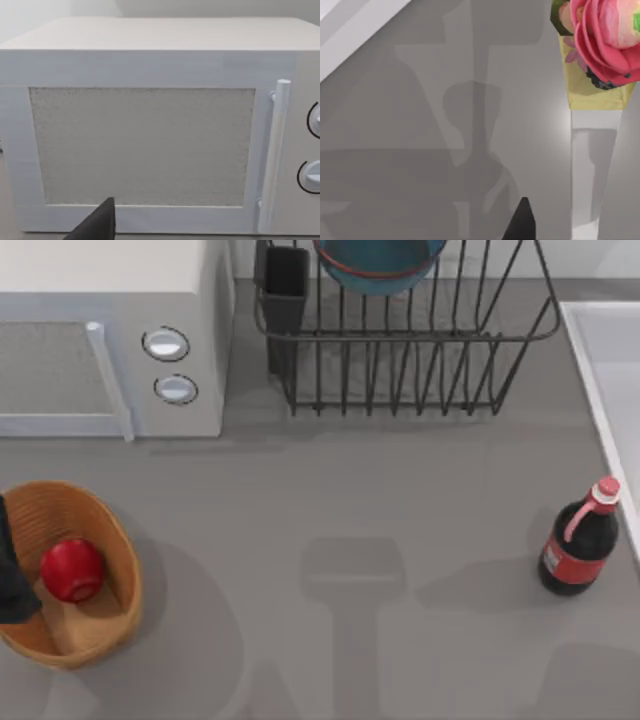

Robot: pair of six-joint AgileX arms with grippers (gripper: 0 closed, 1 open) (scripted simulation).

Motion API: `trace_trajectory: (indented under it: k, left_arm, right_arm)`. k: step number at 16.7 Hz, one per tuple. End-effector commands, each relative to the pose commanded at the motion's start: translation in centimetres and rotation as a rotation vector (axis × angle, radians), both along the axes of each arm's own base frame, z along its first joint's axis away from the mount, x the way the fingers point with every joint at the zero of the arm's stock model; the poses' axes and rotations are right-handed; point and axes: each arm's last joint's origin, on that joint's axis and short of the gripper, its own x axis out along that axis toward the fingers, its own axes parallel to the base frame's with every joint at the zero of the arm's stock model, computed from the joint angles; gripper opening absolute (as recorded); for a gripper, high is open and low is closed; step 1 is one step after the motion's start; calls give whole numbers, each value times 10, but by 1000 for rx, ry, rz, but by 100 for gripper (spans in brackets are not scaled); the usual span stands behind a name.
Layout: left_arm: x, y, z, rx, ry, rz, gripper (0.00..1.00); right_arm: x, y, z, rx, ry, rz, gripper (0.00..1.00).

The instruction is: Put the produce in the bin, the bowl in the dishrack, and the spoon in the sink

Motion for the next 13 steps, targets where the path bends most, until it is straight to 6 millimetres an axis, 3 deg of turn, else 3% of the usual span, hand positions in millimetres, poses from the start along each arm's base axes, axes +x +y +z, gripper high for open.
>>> trace_trajectory:
  k: [3,6,9,13]
  left_arm:
    - [0,0,0,0,0,0,100]
    - [0,0,0,0,0,0,100]
    - [0,0,0,0,0,0,100]
    - [0,0,0,0,0,0,100]
  right_arm:
    - [6,-2,2,5,10,-5,0]
    - [32,-9,10,21,45,-14,0]
    - [77,-19,20,34,82,-18,0]
    - [155,-28,33,32,88,-18,0]
